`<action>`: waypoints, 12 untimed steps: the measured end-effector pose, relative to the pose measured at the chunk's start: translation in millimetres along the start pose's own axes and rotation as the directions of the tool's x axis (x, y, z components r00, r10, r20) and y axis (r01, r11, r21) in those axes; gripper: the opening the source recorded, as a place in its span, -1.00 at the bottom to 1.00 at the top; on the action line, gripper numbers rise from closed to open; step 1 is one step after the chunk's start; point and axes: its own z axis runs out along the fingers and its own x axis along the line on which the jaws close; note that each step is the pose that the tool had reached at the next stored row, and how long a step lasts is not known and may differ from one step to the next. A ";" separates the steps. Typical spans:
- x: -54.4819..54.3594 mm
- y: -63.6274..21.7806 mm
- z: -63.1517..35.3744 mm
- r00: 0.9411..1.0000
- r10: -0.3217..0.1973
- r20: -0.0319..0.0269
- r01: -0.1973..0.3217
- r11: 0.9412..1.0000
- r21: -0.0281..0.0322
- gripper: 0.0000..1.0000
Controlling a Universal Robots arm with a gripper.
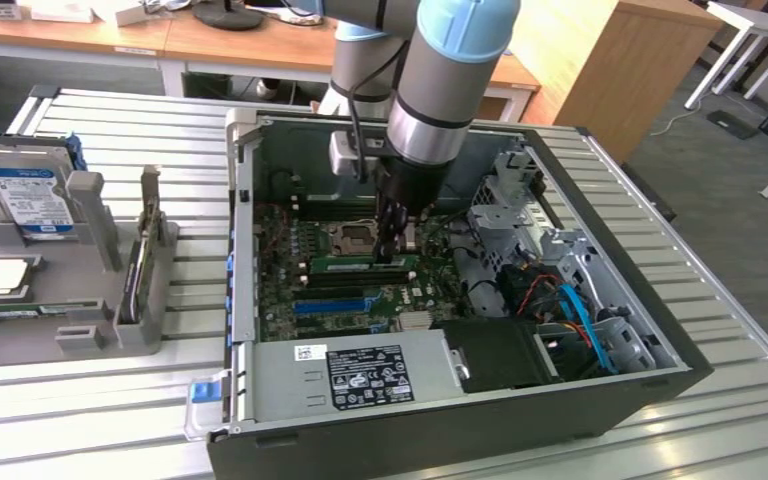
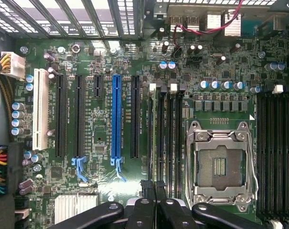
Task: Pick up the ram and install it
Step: 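Insert the ram into the slot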
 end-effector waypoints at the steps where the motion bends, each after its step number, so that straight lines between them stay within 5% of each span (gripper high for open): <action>1: 0.0 0.0 0.4 1.000 0.000 0.000 0.000 1.000 0.000 -0.76; 12: 0.0 -0.1 2.1 1.000 0.014 0.001 -0.014 1.000 0.000 -0.76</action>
